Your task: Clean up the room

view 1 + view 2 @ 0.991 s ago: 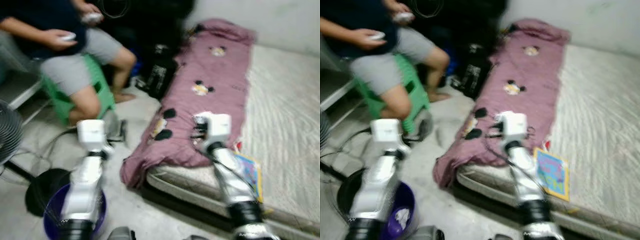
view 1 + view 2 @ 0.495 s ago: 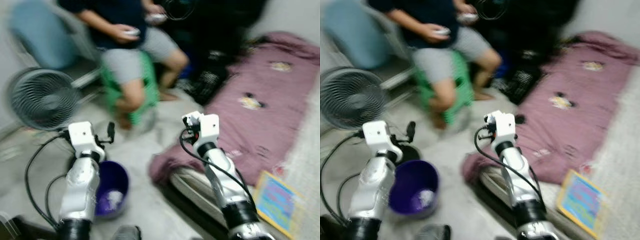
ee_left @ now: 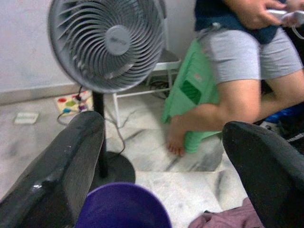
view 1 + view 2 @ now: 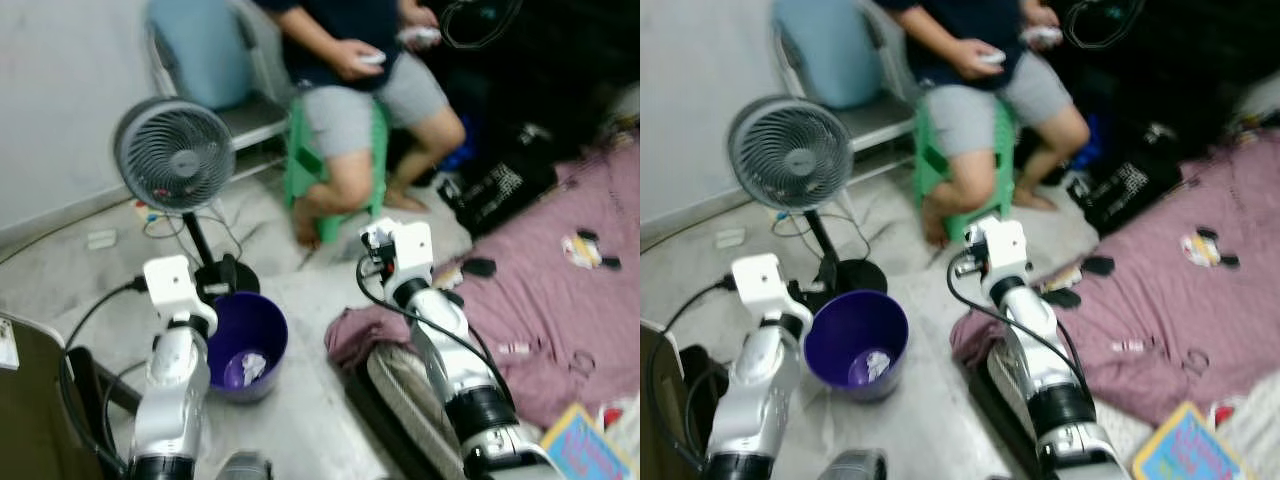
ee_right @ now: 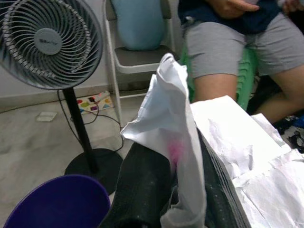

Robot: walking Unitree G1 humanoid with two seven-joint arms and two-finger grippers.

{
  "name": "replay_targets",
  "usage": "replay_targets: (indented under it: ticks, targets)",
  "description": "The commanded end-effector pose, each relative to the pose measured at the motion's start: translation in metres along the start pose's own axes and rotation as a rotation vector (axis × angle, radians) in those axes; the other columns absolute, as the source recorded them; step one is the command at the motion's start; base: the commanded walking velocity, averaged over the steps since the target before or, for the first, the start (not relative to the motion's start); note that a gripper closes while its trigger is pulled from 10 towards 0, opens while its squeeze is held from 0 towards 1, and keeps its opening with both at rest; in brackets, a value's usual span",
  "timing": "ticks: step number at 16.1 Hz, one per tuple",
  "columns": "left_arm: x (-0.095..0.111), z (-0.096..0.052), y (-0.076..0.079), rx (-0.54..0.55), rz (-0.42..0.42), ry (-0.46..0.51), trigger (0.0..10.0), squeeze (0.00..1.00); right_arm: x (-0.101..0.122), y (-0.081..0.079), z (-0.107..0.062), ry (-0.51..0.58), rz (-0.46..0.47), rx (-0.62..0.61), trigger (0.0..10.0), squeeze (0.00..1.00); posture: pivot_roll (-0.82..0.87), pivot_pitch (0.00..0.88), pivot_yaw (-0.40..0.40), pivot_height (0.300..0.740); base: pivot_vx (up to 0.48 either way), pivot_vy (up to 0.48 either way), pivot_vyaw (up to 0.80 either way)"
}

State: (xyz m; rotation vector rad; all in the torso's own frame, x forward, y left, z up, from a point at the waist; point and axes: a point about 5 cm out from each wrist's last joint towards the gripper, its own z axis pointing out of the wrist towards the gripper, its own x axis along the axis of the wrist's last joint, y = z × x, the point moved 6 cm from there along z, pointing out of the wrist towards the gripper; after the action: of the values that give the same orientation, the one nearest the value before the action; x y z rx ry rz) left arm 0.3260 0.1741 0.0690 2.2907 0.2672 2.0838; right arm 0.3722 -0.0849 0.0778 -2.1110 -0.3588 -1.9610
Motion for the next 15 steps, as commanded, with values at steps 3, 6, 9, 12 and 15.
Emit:
replay_targets:
  ticks: [3,6,9,12,15]
  targets:
    - [0.004,0.002,-0.003,-0.002,0.022,0.003,10.0,0.0,0.009,-0.006,0.006,0.031,0.017,0.01,10.0,0.0,0.0,0.0,-0.036,0.74,0.0,0.0,0.0]
    - [0.007,0.005,0.002,-0.026,0.034,0.009,10.0,0.0,0.009,-0.005,0.005,0.033,0.001,0.008,10.0,0.0,-0.01,0.0,-0.025,0.74,0.0,0.0,0.27]
    - [0.008,0.006,0.003,-0.029,0.031,0.005,10.0,0.0,0.006,-0.003,0.003,0.025,0.01,-0.007,10.0,0.0,-0.02,0.0,-0.014,0.74,0.0,0.0,0.53]
    - [0.008,0.008,0.007,-0.047,0.033,-0.003,10.0,0.0,0.007,-0.002,0.002,0.034,-0.002,-0.009,10.0,0.0,-0.02,0.0,-0.007,0.74,0.0,0.0,0.14]
    - [0.008,0.009,0.008,-0.052,0.036,-0.005,10.0,0.0,0.008,-0.003,0.002,0.034,0.001,-0.009,10.0,0.0,-0.02,0.0,-0.007,0.74,0.0,0.0,0.8]
